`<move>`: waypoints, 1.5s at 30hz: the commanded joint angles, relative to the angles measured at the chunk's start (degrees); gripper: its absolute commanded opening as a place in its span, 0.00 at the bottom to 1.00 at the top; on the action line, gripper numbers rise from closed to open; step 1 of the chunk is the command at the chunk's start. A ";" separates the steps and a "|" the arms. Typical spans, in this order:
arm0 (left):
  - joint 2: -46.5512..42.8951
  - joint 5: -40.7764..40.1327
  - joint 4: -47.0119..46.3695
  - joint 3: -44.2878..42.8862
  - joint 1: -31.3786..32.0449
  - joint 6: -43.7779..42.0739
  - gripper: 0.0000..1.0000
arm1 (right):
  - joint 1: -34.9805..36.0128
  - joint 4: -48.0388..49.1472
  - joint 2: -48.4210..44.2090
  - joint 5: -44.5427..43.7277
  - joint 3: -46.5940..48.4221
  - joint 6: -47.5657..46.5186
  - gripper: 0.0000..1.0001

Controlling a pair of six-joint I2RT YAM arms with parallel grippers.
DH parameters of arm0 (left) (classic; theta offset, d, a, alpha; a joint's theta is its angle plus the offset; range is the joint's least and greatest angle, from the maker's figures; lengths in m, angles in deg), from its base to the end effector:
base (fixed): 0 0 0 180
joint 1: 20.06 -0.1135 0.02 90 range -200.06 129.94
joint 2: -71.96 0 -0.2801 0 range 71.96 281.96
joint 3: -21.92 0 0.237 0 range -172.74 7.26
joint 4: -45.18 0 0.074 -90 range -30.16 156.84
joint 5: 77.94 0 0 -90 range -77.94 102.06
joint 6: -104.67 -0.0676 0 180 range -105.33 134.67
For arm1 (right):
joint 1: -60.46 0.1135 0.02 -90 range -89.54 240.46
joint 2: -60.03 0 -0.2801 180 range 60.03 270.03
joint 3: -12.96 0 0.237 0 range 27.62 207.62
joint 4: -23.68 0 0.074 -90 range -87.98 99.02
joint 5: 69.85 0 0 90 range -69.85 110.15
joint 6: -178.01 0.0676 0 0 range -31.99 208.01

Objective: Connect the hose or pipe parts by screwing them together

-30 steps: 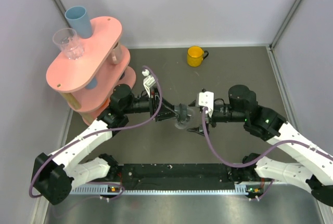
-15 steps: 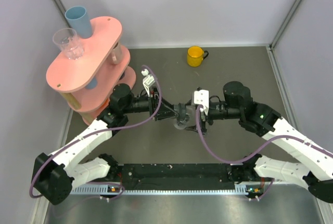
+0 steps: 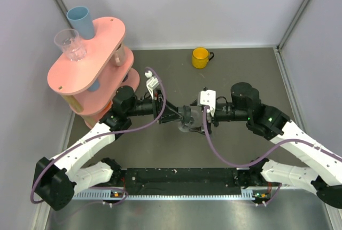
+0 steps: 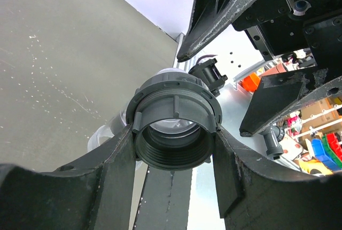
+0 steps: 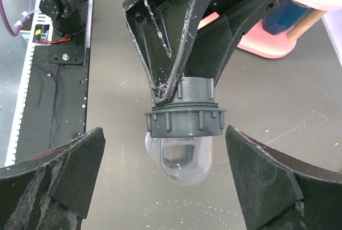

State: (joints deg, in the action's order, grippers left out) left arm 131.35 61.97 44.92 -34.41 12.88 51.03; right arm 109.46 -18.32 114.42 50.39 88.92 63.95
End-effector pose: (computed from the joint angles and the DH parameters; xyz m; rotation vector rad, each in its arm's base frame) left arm 0.1661 -0.1692 0.3362 0.7058 1.7302 -1.5790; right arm 0.1064 0.1743 0.3821 -1.4359 1.3315 0.7964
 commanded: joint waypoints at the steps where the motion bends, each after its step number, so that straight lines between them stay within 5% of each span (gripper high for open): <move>1: -1.39 1.33 -3.10 -2.27 -0.69 0.73 0.00 | 0.23 2.20 0.62 2.80 3.39 -0.82 0.93; 27: -7.45 3.88 1.29 -4.65 -5.96 0.91 0.00 | 1.37 5.36 12.84 12.39 3.04 1.55 0.91; 45: -10.88 6.95 3.31 -6.58 -7.99 2.66 0.00 | 1.11 6.41 4.76 -1.93 5.93 0.24 0.94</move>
State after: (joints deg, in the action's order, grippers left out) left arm 122.22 67.92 50.52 -37.89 5.19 52.80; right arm 110.05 -13.31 122.75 52.14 91.08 65.66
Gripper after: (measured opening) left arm 0.560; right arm 0.939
